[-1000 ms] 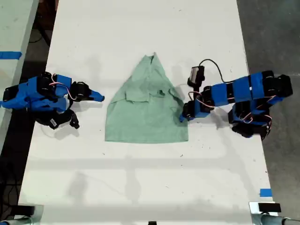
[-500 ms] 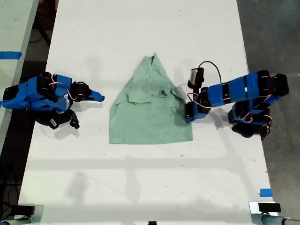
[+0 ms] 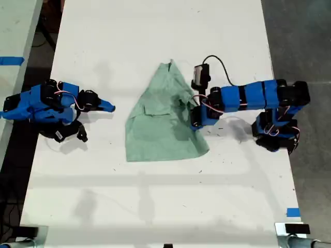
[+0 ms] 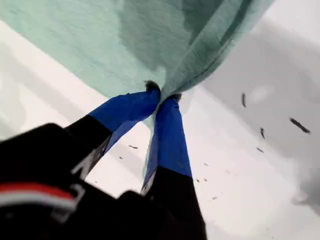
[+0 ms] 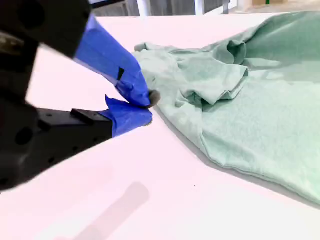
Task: Fold t shirt
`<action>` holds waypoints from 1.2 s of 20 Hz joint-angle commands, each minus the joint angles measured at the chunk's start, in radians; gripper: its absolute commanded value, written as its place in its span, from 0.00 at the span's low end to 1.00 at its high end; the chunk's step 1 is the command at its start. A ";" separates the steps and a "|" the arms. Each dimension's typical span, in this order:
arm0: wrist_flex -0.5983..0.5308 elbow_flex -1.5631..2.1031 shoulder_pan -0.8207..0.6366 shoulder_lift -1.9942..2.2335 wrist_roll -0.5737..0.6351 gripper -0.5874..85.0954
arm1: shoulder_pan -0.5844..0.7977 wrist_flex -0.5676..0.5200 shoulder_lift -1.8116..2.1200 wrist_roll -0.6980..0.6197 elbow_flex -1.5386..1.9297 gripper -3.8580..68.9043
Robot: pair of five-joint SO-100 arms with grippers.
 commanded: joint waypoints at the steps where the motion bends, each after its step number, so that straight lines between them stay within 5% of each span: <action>1: 0.003 -0.002 -0.003 0.005 -0.015 0.01 | -0.038 -0.163 0.005 -0.057 -0.081 0.07; 11: 0.005 -0.003 -0.003 0.005 -0.012 0.01 | -0.025 -0.465 -0.299 -0.140 -0.120 0.08; 13: 0.005 -0.003 -0.003 0.005 -0.011 0.01 | -0.029 -0.393 -0.388 -0.150 -0.235 0.38; 14: 0.006 -0.003 -0.003 0.005 -0.011 0.01 | -0.034 -0.354 -0.410 -0.161 -0.287 0.43; 19: 0.006 -0.005 -0.003 0.005 -0.011 0.01 | -0.025 -0.184 -0.272 -0.149 -0.328 0.32; 21: 0.008 -0.005 -0.003 0.005 -0.011 0.01 | -0.017 -0.080 -0.155 -0.126 -0.302 0.10; 24: 0.008 -0.005 -0.003 0.005 -0.011 0.01 | 0.012 -0.017 0.144 -0.055 -0.060 0.07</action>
